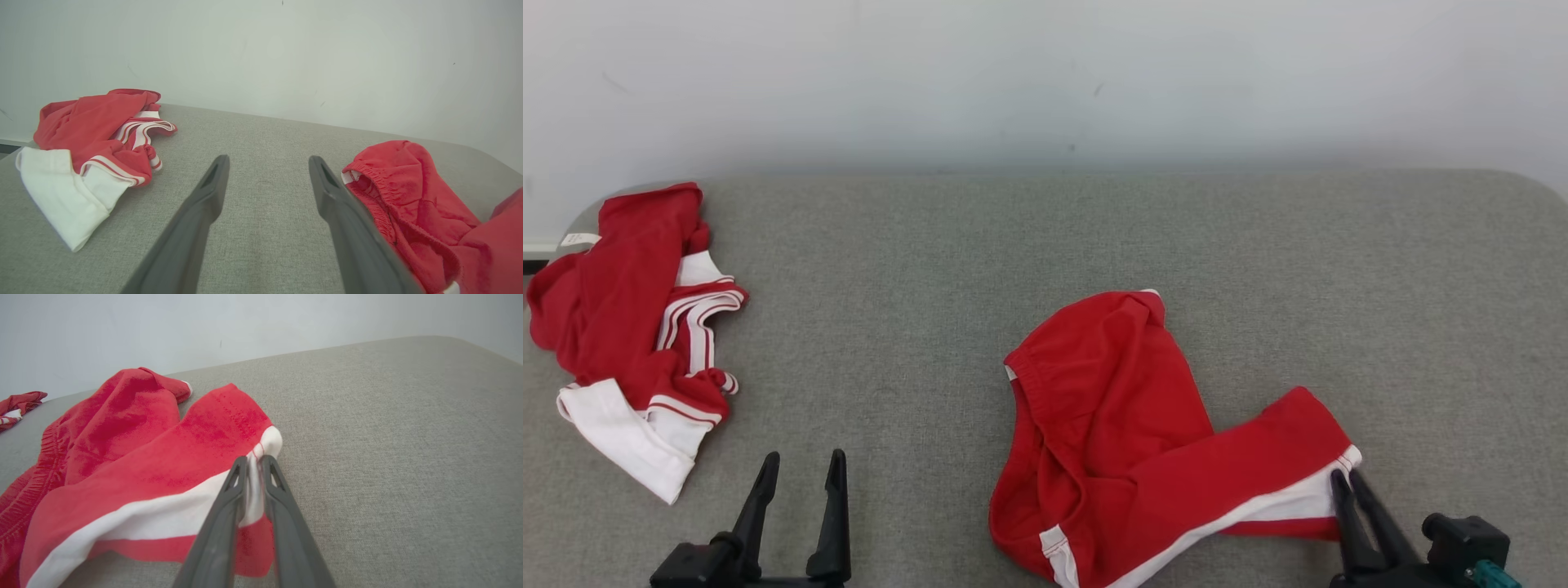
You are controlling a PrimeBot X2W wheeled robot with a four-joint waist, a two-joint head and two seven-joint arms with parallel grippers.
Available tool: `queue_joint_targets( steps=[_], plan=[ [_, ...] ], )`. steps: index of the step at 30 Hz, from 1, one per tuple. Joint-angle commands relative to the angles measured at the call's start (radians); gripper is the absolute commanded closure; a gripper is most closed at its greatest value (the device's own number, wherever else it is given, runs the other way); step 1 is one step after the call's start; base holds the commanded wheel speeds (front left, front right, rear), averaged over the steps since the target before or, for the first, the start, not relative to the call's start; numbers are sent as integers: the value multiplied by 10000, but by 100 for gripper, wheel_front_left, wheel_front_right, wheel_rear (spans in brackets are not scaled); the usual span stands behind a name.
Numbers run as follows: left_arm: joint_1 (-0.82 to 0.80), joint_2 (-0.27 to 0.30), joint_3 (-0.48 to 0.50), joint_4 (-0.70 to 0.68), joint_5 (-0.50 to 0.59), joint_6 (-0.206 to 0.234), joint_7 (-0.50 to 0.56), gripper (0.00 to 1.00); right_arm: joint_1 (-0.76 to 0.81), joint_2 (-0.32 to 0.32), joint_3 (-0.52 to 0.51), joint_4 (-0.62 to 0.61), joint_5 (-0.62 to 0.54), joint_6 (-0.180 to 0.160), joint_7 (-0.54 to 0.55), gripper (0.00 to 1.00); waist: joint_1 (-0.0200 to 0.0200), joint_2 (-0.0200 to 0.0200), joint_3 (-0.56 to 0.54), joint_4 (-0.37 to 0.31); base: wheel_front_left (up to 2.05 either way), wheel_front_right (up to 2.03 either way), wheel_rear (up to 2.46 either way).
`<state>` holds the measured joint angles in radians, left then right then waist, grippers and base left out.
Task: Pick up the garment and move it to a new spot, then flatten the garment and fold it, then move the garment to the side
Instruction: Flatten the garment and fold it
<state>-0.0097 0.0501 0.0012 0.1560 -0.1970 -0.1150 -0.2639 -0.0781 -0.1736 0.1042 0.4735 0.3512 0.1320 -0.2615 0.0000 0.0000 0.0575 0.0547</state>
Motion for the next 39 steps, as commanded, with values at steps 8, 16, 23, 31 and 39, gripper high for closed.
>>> queue_joint_targets(
  steps=[8, 16, 23, 31, 39],
  plan=[
    [245, 5, 121, -33, 106, -35, -8, 0, 475, 489, -651, -1674, -955, -24, -29, 0, 0, 0, -398, -145, 0, 0, 0],
    [442, 5, 129, -123, 261, -55, -8, 0, 1255, 766, -724, -2982, -1496, -26, -31, 0, 0, 0, -660, -44, 0, 0, 0],
    [614, 12, 190, -194, 380, -79, -8, 0, 1590, 834, -640, -3222, -1647, -24, -30, 0, 0, 0, -676, -64, 0, 0, 0],
    [40, 261, -1222, 156, 605, -150, -10, 0, 924, 170, -690, -2303, -1644, -26, 79, 0, 0, 0, -361, -235, 0, 0, 0],
    [-1112, 946, -4137, 905, 35, -140, -8, 0, -151, -518, -336, -1008, -1460, -26, 485, 0, 0, 0, 178, -422, 0, 0, 0]
  ],
)
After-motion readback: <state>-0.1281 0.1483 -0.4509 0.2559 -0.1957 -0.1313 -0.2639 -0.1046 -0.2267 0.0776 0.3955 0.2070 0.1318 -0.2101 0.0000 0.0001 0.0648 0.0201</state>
